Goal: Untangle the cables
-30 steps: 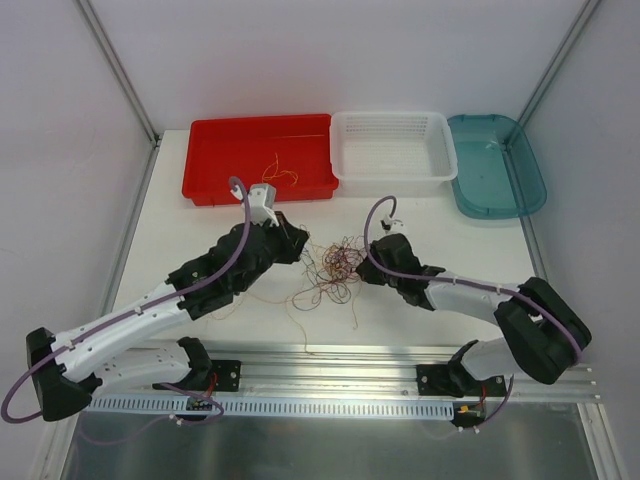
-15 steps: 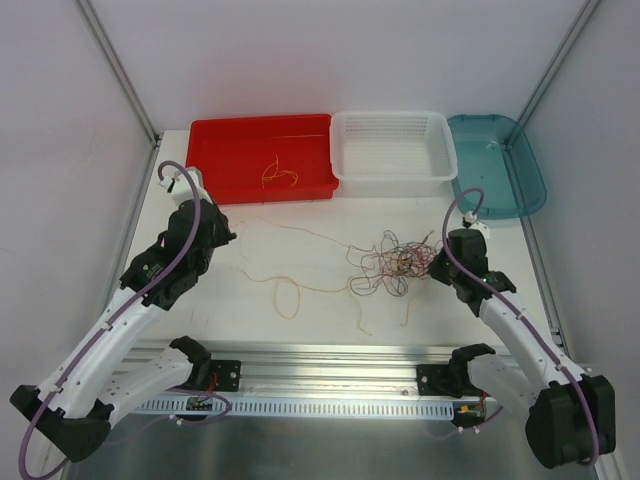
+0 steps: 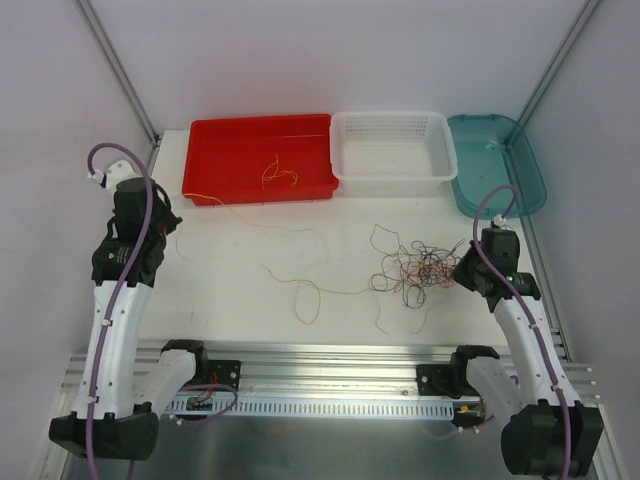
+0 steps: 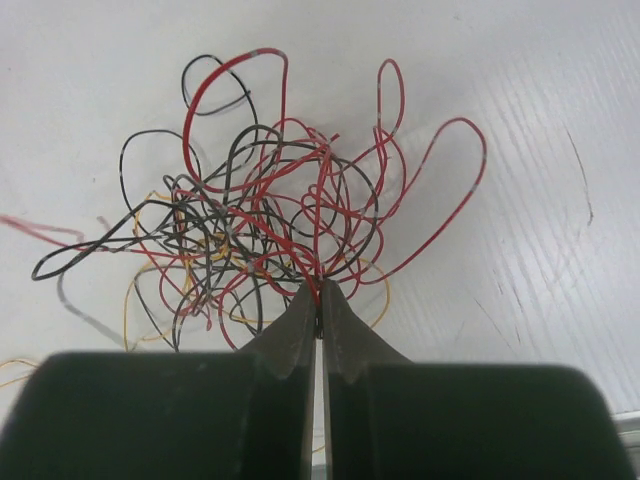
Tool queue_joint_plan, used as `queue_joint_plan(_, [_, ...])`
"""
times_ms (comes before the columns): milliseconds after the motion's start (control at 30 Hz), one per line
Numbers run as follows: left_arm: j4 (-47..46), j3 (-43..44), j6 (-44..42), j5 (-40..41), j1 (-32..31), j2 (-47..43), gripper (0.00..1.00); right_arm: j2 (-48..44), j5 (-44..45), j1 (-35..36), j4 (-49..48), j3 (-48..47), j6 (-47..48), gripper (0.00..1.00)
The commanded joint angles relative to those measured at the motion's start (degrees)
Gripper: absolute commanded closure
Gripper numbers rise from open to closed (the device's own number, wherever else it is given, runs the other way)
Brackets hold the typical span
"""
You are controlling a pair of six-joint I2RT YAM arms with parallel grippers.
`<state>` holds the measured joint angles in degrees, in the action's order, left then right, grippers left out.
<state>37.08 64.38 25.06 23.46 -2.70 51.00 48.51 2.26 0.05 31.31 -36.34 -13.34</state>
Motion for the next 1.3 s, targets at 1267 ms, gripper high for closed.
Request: queue_joint_plan(1267, [-16.42,37.29,16.69,-46.41,18.53,19.47,1.00,1.41,-15.09,16.03,0.15,2.32,1.12,0.61])
